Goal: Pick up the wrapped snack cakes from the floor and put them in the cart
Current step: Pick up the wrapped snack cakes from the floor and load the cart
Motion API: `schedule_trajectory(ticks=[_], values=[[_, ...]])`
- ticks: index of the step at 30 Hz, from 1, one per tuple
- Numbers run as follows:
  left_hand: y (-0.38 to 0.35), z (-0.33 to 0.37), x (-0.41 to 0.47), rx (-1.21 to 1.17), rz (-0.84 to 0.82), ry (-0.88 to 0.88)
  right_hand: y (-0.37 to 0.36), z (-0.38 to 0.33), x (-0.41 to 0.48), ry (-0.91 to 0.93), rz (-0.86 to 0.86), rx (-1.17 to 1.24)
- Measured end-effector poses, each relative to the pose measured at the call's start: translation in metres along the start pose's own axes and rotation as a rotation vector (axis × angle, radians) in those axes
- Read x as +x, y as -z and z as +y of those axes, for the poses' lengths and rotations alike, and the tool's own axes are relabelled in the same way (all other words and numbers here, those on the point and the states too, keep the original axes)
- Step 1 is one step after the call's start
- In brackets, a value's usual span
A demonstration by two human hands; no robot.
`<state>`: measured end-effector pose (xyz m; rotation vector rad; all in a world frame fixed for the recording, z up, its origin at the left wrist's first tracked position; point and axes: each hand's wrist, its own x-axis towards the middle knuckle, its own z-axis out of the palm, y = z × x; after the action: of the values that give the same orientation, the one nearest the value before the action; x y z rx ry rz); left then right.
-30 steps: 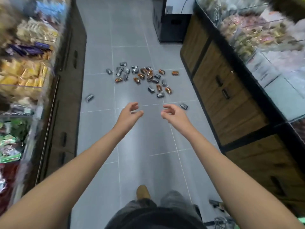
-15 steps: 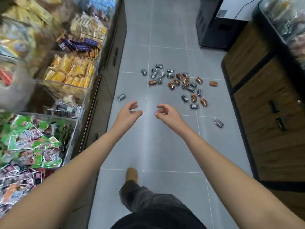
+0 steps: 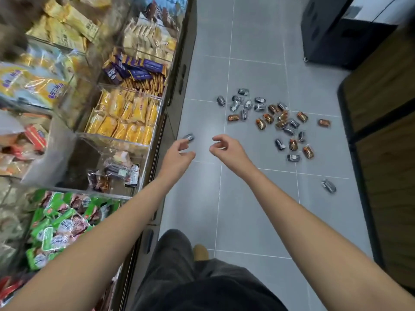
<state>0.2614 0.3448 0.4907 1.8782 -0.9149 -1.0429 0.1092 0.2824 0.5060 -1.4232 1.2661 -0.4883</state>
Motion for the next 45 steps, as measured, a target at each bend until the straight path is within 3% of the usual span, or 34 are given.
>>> schedule_trajectory(ticks=[10, 21, 31, 37, 45], values=[[-0.01, 0.007, 0.179, 0.036, -0.08, 0.064, -0.003, -0.015, 0.165, -0.072, 0.033, -0.029], [-0.018, 0.027, 0.387, 0.11, -0.145, 0.241, 0.019, -0.035, 0.364, -0.277, 0.099, 0.02], [-0.078, 0.001, 0.478, 0.177, -0.058, 0.368, 0.041, 0.008, 0.466, -0.357, 0.024, 0.058], [-0.137, -0.069, 0.539, 0.19, -0.053, 0.436, 0.053, 0.084, 0.541, -0.328, -0.079, -0.036], [-0.214, -0.263, 0.633, 0.29, 0.091, 0.486, -0.002, 0.258, 0.657, -0.26, -0.167, -0.078]])
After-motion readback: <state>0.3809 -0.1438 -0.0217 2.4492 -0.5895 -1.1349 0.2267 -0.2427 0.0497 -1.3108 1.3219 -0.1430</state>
